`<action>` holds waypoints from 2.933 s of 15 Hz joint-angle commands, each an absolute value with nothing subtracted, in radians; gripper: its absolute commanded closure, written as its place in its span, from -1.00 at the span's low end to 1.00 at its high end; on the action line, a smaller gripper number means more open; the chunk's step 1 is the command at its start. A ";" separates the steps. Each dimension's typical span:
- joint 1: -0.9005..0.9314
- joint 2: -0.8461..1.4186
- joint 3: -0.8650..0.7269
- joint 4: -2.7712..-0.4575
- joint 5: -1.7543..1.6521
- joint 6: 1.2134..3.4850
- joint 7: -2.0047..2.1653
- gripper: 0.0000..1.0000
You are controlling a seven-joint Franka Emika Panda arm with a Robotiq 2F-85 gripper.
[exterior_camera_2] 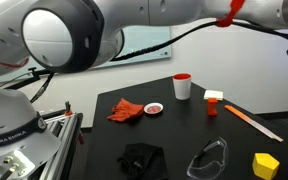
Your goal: Rotate the top of the black clump.
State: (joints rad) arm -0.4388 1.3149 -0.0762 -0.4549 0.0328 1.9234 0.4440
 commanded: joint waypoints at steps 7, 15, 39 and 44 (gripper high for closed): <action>-0.419 1.302 -0.116 -0.448 0.064 1.897 0.908 0.44; -0.420 1.301 -0.112 -0.445 0.058 1.897 1.061 0.44; -0.421 0.975 -0.053 -0.427 0.051 1.625 0.232 -1.00; -0.405 0.972 -0.042 -0.424 0.042 1.590 0.007 -1.00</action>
